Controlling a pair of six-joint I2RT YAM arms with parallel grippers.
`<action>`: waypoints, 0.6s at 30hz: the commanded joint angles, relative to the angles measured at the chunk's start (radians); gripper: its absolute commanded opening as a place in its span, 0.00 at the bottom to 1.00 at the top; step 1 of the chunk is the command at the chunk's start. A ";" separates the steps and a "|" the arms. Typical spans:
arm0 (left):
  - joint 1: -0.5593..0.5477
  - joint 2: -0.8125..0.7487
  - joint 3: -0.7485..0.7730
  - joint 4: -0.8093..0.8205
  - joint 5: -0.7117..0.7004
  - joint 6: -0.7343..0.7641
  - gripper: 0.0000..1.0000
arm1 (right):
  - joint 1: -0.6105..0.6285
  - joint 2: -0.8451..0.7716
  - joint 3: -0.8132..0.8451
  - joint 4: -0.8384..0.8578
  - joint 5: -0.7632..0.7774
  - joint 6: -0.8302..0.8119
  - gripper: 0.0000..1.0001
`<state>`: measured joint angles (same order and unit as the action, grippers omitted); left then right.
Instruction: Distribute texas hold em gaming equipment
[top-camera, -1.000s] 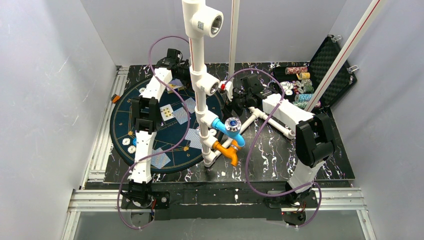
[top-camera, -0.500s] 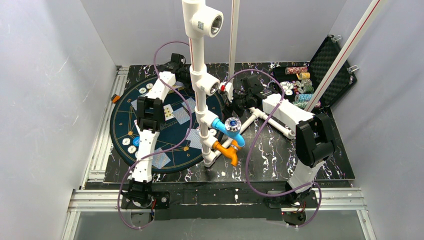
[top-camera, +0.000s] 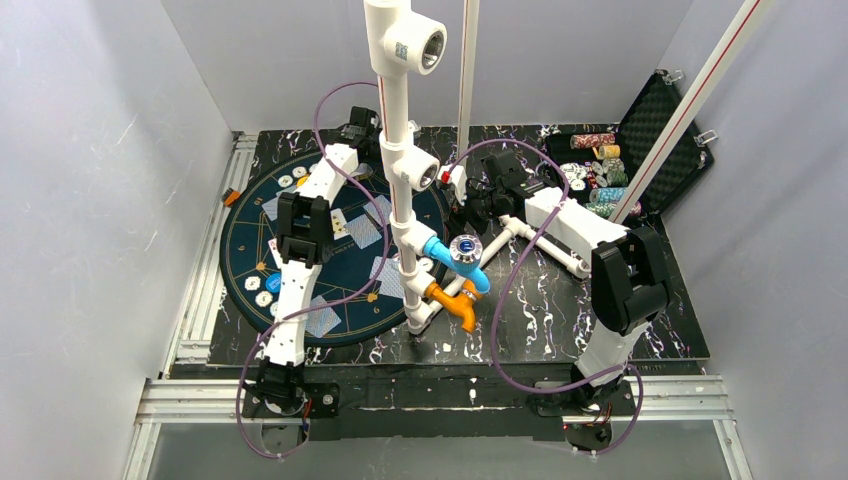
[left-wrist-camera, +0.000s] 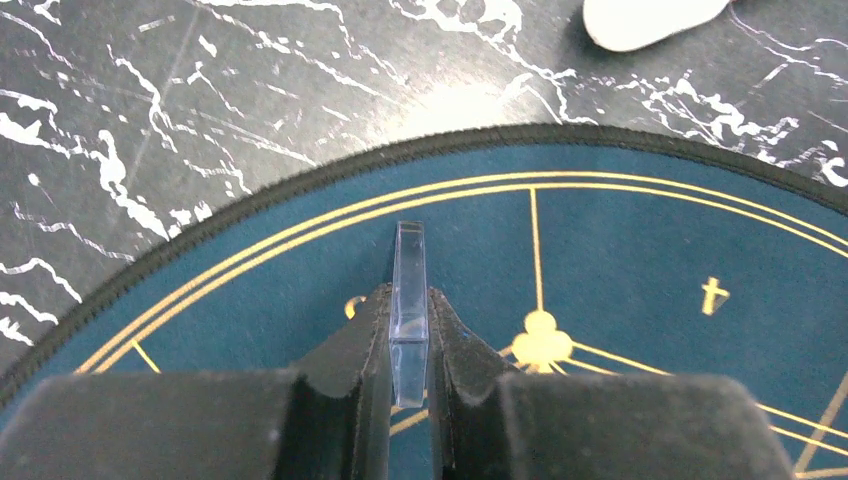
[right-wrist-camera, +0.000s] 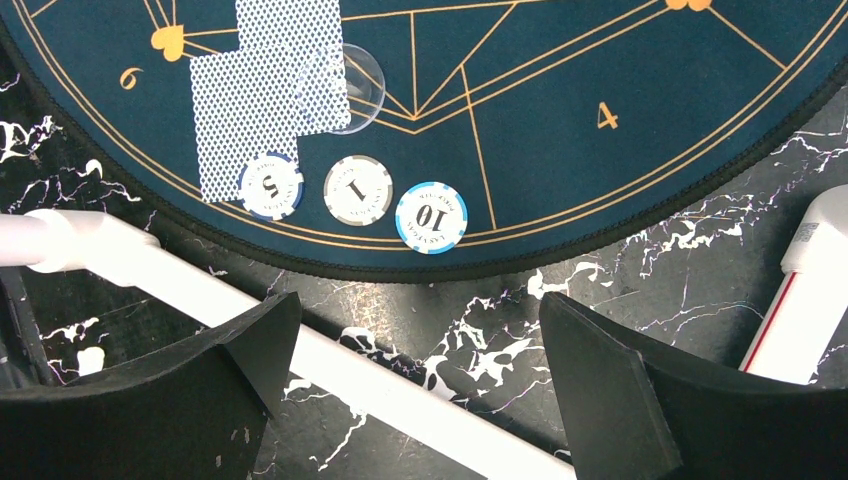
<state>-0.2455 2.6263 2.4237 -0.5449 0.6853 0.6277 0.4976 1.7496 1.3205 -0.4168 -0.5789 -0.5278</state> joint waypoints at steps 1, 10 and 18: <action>0.010 -0.228 -0.101 -0.001 -0.001 -0.048 0.00 | 0.002 -0.030 0.044 -0.008 -0.013 -0.018 0.98; 0.090 -0.706 -0.626 -0.017 -0.009 -0.151 0.00 | 0.002 -0.086 0.012 -0.061 -0.010 -0.047 0.98; 0.218 -1.076 -1.116 -0.010 0.090 -0.091 0.00 | 0.002 -0.151 -0.063 -0.054 0.015 -0.038 0.98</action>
<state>-0.0746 1.6405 1.4788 -0.5228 0.7067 0.4938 0.4976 1.6562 1.2903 -0.4728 -0.5758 -0.5575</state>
